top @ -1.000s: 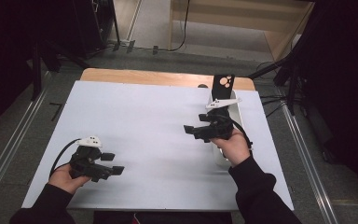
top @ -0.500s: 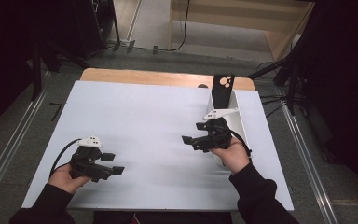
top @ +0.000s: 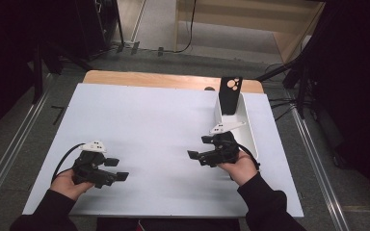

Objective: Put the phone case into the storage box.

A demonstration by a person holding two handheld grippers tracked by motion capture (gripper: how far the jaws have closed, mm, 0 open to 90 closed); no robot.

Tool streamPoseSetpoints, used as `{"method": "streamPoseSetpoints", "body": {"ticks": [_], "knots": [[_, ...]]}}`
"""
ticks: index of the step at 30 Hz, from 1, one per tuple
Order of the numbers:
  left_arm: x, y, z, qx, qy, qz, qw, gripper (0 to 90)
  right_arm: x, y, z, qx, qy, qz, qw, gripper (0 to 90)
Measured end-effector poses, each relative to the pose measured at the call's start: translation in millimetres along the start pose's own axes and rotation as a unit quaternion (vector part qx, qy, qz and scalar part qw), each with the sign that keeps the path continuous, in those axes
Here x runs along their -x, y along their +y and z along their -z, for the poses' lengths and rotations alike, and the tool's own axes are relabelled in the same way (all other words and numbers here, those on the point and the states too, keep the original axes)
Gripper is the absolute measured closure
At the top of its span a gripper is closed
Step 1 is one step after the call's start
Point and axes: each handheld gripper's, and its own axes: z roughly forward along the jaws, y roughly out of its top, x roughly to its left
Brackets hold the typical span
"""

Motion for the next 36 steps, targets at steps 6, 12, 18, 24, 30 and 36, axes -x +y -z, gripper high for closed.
{"method": "streamPoseSetpoints", "body": {"ticks": [6,12,18,24,30,36], "knots": [[-0.1,0.0,-0.1,-0.001,0.0,-0.001,1.0,27.0,-2.3,-11.5,1.9,-0.006,0.003,-0.002,1.0,18.6],[0.1,0.0,-0.2,-0.001,0.0,-0.002,1.0,27.0,-4.8,-21.0,7.2,-0.003,0.008,0.004,1.0,18.6],[0.2,0.0,-0.5,-0.003,0.0,-0.003,1.0,27.0,-9.1,-29.4,10.6,-0.007,0.013,0.006,0.9999,18.6],[0.0,0.0,-0.7,-0.003,-0.001,-0.003,1.0,26.9,-10.6,-41.4,15.7,-0.008,0.016,0.006,0.9998,18.6],[0.6,-0.1,-1.1,-0.002,0.0,-0.001,1.0,26.9,-13.0,-52.5,19.1,-0.014,0.018,0.008,0.9997,18.5],[0.4,-0.1,-1.0,-0.003,0.0,-0.002,1.0,26.9,-15.9,-60.0,24.4,-0.005,0.01,0.018,0.9998,18.6]]}}
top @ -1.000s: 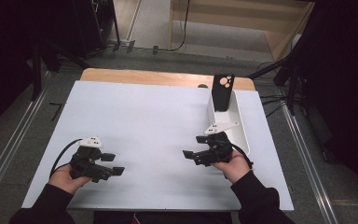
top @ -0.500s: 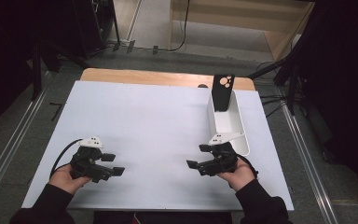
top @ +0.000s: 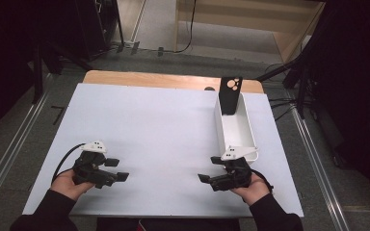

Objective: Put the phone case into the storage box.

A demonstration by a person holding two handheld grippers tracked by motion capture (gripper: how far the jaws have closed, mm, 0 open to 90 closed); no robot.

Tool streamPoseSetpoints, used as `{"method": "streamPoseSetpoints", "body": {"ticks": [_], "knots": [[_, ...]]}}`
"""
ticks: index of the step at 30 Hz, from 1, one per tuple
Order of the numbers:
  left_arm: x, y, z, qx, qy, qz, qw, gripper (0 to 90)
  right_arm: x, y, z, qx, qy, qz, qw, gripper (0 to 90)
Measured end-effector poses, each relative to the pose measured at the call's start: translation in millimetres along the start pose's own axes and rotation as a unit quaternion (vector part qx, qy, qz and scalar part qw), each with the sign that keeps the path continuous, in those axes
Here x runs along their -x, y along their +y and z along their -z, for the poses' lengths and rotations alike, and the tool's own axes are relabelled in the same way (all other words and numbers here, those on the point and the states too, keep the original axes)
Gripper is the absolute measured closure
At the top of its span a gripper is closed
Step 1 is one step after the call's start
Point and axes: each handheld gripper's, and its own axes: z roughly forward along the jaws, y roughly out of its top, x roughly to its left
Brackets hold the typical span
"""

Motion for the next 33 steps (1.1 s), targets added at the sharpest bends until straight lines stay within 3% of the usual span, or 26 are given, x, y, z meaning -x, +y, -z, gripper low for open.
{"method": "streamPoseSetpoints", "body": {"ticks": [4,10,33], "knots": [[-0.1,-0.1,-0.3,0.001,0.0,0.0,1.0,26.9,-4.1,-4.6,0.7,-0.005,0.011,-0.002,0.9999,18.6],[0.1,-0.2,-0.3,0.0,0.0,0.001,1.0,27.0,-6.8,-15.6,-1.0,-0.03,0.008,0.003,0.9995,18.6],[0.4,-0.4,-0.9,0.0,0.0,0.0,1.0,27.0,-2.2,-30.0,1.3,-0.034,0.0,-0.001,0.9994,18.6]]}}
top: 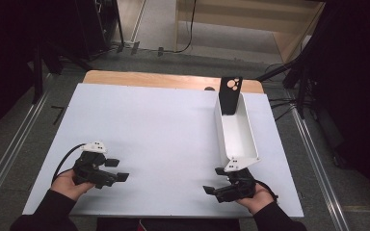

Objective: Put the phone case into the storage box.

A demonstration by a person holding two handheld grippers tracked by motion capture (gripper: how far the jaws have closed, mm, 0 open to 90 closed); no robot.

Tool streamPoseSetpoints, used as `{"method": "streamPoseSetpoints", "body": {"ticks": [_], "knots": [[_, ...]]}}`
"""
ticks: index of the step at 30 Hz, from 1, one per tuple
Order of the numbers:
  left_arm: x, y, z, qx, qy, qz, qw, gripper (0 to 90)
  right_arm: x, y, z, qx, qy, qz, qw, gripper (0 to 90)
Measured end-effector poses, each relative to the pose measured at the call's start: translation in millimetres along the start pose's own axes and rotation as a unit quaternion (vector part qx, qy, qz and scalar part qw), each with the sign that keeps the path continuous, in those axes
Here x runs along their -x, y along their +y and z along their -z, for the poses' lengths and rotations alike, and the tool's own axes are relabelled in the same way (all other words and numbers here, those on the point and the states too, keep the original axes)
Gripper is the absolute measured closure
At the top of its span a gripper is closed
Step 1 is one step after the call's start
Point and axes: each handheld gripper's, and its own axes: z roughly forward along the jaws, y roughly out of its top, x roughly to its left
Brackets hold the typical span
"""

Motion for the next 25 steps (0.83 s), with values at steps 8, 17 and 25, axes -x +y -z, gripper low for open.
{"method": "streamPoseSetpoints", "body": {"ticks": [8,17,25], "knots": [[0.2,0.0,-0.2,-0.001,-0.001,0.0,1.0,27.0,0.2,-0.1,-0.3,-0.001,0.002,0.0,1.0,18.6],[0.3,0.0,-0.4,-0.002,0.0,-0.001,1.0,26.9,0.8,-0.1,0.1,-0.002,0.001,-0.001,1.0,18.6],[0.3,0.0,-0.3,-0.001,0.0,-0.001,1.0,27.0,1.9,-0.6,0.1,0.0,-0.001,0.0,1.0,18.6]]}}
